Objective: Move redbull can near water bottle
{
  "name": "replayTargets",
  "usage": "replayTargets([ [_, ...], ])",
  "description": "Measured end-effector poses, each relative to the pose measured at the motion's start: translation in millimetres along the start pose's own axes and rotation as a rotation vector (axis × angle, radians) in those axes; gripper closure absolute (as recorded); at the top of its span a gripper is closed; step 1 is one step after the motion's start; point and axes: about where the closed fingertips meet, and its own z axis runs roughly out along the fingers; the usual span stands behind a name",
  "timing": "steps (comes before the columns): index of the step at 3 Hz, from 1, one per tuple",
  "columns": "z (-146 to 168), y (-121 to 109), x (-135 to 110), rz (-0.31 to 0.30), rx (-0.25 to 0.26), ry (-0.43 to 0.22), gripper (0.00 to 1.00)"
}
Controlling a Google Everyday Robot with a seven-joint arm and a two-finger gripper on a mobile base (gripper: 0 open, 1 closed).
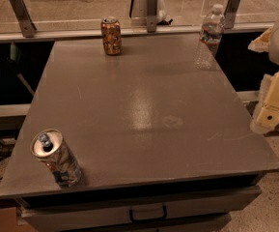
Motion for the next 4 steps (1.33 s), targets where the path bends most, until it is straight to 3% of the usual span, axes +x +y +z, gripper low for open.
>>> replayTargets([
  [1,0,0,0,0.000,0.000,0.000,0.00],
  [2,3,-1,-12,-0.002,-0.003,-0.051,0.00],
  [3,31,12,-80,-0.071,-0.066,-0.176,0.00],
  [4,68,45,-172,-0.200,-0.192,-0.319,0.00],
])
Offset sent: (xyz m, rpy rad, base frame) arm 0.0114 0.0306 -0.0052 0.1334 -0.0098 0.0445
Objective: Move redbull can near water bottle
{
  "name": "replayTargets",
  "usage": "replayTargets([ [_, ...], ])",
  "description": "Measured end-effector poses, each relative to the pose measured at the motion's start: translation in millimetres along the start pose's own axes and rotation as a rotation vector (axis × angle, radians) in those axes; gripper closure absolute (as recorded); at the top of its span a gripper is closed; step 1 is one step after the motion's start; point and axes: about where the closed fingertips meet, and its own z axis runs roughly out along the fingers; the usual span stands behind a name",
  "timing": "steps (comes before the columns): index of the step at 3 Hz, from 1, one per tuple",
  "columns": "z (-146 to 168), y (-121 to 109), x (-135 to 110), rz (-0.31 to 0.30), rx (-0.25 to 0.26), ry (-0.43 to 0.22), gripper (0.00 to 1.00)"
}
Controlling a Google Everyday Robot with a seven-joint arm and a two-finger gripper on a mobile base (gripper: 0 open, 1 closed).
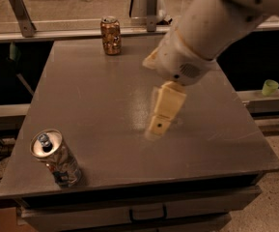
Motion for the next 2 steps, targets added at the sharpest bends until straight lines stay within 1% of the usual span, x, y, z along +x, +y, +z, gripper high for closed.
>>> replayTargets([
  [1,55.9,13.2,-64.6,-0.100,-0.138,-0.121,0.00],
  [2,55.9,13.3,-64.6,-0.101,-0.138,-0.121,0.00],
])
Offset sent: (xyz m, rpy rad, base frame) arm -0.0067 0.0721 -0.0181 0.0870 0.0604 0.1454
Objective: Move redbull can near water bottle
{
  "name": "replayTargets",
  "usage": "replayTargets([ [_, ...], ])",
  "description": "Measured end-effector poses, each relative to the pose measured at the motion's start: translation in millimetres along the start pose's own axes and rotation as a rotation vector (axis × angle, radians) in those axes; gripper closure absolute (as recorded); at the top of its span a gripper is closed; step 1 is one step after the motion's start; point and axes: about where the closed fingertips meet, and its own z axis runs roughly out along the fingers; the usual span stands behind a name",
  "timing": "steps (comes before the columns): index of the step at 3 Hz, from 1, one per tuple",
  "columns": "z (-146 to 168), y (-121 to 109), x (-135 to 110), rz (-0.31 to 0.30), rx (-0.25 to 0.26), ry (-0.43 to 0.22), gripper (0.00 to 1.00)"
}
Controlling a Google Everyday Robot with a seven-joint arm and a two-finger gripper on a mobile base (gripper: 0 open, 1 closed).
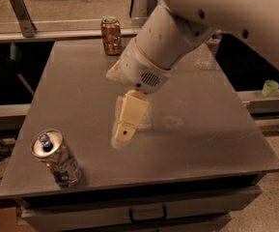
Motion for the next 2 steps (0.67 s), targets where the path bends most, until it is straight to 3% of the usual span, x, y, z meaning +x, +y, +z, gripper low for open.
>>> replayTargets([
  [1,7,5,1,-0.047,-0.053,-0.026,0.00],
  [2,37,21,-11,-0.123,-0.131,-0.094,0.00],
])
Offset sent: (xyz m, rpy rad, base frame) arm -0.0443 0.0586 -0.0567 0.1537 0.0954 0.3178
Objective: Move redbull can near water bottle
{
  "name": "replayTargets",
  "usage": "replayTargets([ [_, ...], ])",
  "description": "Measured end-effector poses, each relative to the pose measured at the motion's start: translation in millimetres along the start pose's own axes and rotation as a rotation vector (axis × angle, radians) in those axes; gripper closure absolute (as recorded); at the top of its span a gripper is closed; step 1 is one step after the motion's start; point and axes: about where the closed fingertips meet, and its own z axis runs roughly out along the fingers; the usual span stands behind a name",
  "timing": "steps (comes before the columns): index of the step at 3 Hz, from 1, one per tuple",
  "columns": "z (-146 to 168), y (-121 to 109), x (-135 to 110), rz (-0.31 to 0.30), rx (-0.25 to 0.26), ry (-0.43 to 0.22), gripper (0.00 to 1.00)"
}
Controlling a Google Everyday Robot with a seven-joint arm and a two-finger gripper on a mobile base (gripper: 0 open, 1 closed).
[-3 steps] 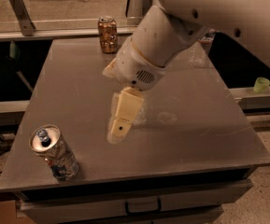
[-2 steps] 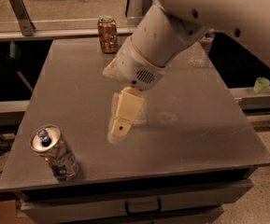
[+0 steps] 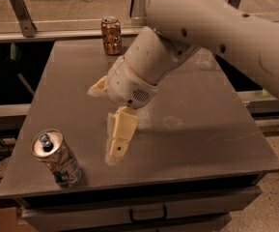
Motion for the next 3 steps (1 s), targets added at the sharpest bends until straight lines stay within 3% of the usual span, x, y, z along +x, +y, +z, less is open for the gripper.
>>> replayTargets([
  [2,61,10,-35,-0.091,-0.062,-0.209,0.00],
  [3,85,14,-51,-0.091,-0.083,-0.329,0.05],
])
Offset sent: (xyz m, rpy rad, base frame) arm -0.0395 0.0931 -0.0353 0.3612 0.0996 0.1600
